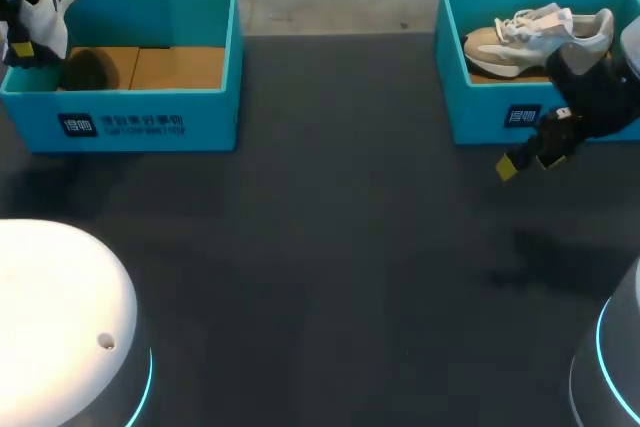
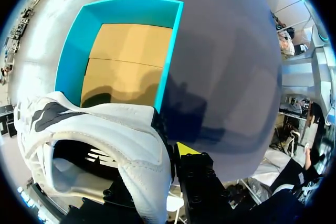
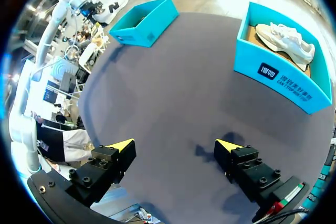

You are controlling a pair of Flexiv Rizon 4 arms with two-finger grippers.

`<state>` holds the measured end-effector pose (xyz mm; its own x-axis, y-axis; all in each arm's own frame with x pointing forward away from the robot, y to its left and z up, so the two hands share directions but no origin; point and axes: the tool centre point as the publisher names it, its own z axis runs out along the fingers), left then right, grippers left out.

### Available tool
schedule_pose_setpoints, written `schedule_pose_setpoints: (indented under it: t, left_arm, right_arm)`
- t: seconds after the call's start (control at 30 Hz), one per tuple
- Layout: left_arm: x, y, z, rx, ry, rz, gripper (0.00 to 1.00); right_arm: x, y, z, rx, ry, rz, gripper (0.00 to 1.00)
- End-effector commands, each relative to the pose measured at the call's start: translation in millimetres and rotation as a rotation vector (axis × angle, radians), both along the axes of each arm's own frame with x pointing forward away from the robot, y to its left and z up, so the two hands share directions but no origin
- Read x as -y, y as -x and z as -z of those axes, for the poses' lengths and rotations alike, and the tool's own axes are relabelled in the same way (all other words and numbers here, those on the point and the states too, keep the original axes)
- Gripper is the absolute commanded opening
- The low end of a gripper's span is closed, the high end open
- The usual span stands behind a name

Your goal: Take the shoe out of the shoebox, open the shoe tongue, remove and reinsert the insole, then place the shoe into the shoebox

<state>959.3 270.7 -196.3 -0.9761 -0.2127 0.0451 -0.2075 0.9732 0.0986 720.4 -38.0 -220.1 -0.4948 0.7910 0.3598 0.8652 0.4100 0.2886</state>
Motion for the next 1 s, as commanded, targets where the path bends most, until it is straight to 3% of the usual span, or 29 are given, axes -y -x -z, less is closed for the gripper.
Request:
schedule_pose_setpoints:
  t: [0.03, 0.4, 0.5, 0.67, 0.83, 1.0]
  left_arm:
    - [-3.2, 1.2, -2.6, -0.006, 0.020, 0.099, 0.00]
    - [-30.9, -3.0, -6.5, -0.041, -0.084, 0.513, 0.00]
    - [-35.2, -4.2, -6.6, -0.057, -0.166, 0.637, 0.00]
    - [-41.1, -7.6, -11.1, -0.046, -0.174, 0.802, 0.00]
    - [-52.0, -17.6, -17.1, -0.101, -0.118, 1.032, 0.00]
    - [-60.6, -26.6, -26.3, -0.125, -0.064, 1.144, 0.00]
  right_arm:
    - [-0.4, -0.5, 0.7, -0.001, 0.001, 0.000, 1.00]
    - [-0.4, -0.5, 0.7, -0.001, 0.001, 0.000, 1.00]
    - [-0.4, -0.5, 0.7, -0.001, 0.001, 0.000, 1.00]
    - [-0.4, -0.5, 0.7, -0.001, 0.001, 0.000, 1.00]
    - [-0.4, -0.5, 0.7, -0.001, 0.001, 0.000, 1.00]
    - [-0.4, -0.5, 0.7, -0.001, 0.001, 0.000, 1.00]
